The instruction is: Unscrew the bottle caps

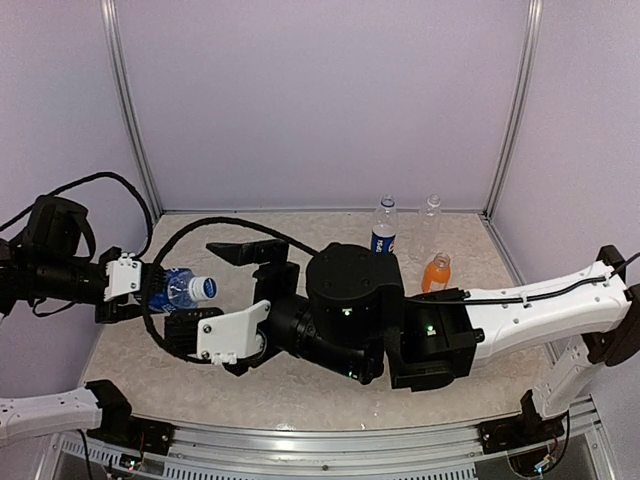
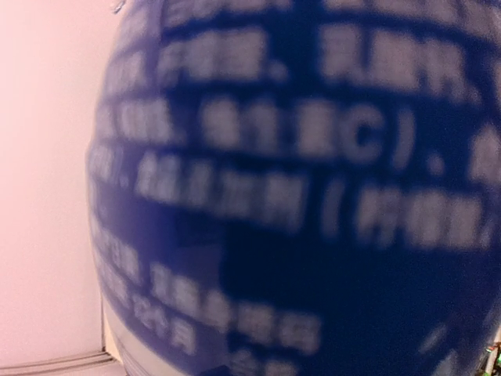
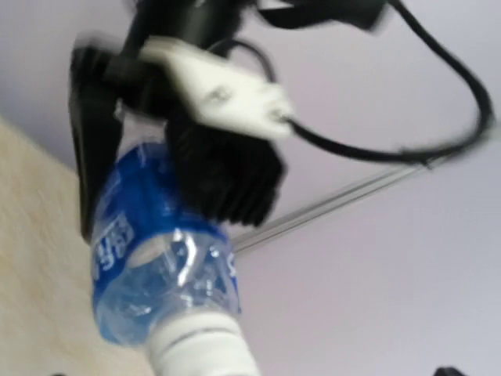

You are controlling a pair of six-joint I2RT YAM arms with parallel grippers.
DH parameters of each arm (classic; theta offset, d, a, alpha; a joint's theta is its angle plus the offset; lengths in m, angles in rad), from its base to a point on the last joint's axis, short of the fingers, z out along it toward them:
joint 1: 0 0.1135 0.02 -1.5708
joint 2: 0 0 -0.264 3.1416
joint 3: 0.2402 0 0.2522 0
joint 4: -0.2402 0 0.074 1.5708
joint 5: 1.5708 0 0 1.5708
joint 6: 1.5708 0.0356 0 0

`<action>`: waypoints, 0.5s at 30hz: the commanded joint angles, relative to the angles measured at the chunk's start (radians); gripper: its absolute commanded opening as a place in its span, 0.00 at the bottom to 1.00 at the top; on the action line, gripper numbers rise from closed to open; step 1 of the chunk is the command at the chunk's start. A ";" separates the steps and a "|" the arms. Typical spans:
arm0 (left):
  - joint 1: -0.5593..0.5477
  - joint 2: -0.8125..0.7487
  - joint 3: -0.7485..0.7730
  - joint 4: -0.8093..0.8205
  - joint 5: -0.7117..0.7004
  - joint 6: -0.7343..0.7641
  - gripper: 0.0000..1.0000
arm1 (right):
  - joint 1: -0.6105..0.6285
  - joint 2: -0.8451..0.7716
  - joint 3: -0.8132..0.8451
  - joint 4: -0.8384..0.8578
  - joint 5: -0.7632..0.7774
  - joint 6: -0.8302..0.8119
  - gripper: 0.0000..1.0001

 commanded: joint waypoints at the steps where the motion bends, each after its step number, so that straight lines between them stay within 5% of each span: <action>1: -0.005 -0.009 -0.048 0.243 -0.170 -0.058 0.44 | -0.132 -0.110 0.042 -0.131 -0.223 0.589 0.99; 6: -0.010 -0.018 -0.125 0.445 -0.357 0.006 0.44 | -0.332 -0.113 0.046 -0.133 -0.597 1.137 0.97; 15: -0.021 0.007 -0.167 0.592 -0.494 0.102 0.44 | -0.424 0.046 0.250 -0.315 -0.706 1.583 0.83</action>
